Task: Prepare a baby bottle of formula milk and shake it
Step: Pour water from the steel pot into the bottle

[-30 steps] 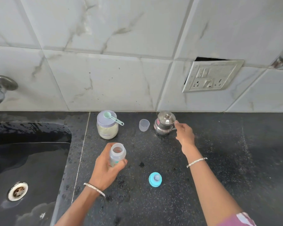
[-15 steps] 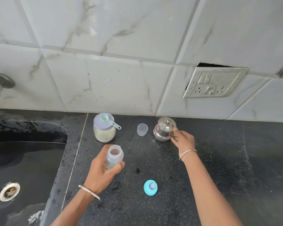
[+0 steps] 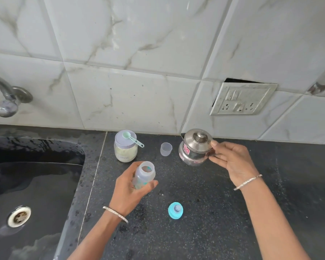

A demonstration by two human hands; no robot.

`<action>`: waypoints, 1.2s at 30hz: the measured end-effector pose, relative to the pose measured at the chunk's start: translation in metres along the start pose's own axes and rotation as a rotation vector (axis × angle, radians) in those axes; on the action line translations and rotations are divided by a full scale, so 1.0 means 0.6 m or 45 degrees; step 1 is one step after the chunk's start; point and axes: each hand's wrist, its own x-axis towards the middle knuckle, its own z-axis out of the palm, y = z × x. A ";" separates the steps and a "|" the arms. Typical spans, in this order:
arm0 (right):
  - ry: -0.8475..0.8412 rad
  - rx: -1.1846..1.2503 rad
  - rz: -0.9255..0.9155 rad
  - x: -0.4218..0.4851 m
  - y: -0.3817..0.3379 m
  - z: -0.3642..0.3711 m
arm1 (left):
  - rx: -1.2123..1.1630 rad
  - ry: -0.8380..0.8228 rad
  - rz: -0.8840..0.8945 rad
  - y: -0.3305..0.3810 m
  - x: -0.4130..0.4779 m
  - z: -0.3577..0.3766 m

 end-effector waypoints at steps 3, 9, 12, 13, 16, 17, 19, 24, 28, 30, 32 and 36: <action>-0.126 -0.090 -0.031 -0.043 -0.039 0.004 | -0.022 -0.005 0.039 0.016 -0.009 -0.002; -0.255 -0.247 -0.044 -0.113 -0.084 0.026 | -0.060 -0.069 0.051 0.039 -0.034 -0.012; -0.268 -0.275 -0.050 -0.136 -0.090 0.034 | -0.169 -0.179 -0.023 0.042 -0.043 -0.019; -0.269 -0.280 -0.053 -0.143 -0.092 0.037 | -0.201 -0.218 -0.037 0.044 -0.046 -0.021; -0.273 -0.285 -0.079 -0.160 -0.099 0.044 | -0.208 -0.287 -0.039 0.052 -0.054 -0.025; -0.273 -0.284 -0.087 -0.165 -0.101 0.046 | -0.212 -0.302 -0.048 0.056 -0.056 -0.027; -0.280 -0.282 -0.103 -0.170 -0.105 0.048 | -0.271 -0.337 -0.092 0.065 -0.059 -0.033; -0.303 -0.267 -0.131 -0.179 -0.111 0.052 | -0.366 -0.349 -0.092 0.081 -0.060 -0.047; -0.316 -0.262 -0.139 -0.182 -0.114 0.051 | -0.342 -0.239 -0.021 0.081 -0.057 -0.052; -0.313 -0.265 -0.143 -0.182 -0.115 0.050 | -0.279 -0.142 0.007 0.080 -0.054 -0.053; -0.312 -0.267 -0.146 -0.182 -0.116 0.049 | -0.246 -0.091 0.023 0.076 -0.051 -0.052; -0.314 -0.289 -0.154 -0.182 -0.118 0.051 | -0.203 -0.093 0.013 0.071 -0.048 -0.046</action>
